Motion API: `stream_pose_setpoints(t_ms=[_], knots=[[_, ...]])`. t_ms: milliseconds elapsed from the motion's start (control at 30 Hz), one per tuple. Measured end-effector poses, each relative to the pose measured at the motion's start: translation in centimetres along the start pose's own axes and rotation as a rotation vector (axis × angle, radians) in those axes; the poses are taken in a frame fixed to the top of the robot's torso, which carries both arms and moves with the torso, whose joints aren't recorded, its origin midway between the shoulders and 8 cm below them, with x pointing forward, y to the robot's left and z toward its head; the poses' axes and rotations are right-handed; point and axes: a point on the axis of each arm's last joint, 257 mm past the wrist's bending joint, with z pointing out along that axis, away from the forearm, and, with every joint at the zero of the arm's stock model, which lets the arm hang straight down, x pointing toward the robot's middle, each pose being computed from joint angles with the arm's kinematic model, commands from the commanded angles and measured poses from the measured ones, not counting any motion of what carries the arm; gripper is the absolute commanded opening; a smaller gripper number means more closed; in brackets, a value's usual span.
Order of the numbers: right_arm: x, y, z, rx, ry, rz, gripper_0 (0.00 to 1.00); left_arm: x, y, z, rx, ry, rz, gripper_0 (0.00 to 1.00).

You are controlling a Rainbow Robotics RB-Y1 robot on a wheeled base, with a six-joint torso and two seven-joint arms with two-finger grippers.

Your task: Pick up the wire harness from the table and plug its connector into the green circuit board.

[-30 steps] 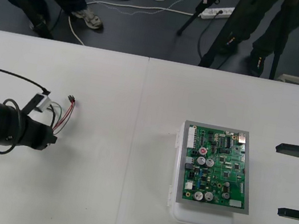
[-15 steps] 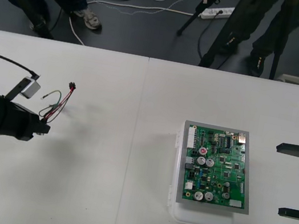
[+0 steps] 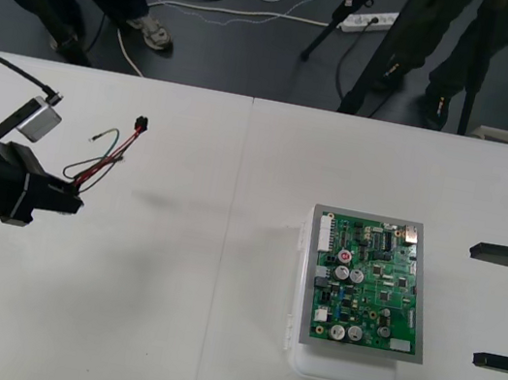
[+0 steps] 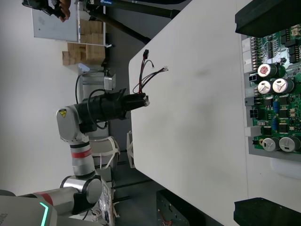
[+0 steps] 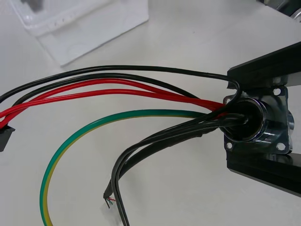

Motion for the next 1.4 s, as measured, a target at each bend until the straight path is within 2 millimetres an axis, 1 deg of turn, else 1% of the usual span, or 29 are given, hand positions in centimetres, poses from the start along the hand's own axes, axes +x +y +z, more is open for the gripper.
stream_pose_setpoints(t_ms=[167,300,600,867,1033,1233,1400], knots=[[0.0,0.0,0.0,0.000,0.000,0.000,1.00,-1.1,-3.0,-1.5,0.107,-0.021,0.048,0.00],[0.0,0.0,0.0,0.000,0.000,0.000,1.00,-1.3,-4.1,-2.6,0.155,-0.018,0.103,0.00],[0.0,0.0,0.0,0.000,0.000,0.000,1.00,-1.9,-7.1,-5.3,0.270,-0.038,0.307,0.00],[0.0,0.0,0.0,0.000,0.000,0.000,1.00,-2.9,-10.6,-7.5,0.406,-0.077,0.345,0.00],[0.0,0.0,0.0,0.000,0.000,0.000,1.00,-2.2,-12.1,-7.6,0.469,-0.073,0.413,0.00],[0.0,0.0,0.0,0.000,0.000,0.000,1.00,-0.4,-14.7,-7.1,0.592,-0.072,0.533,0.00],[0.0,0.0,0.0,0.000,0.000,0.000,1.00,0.6,-17.0,-7.0,0.701,-0.057,0.527,0.00]])
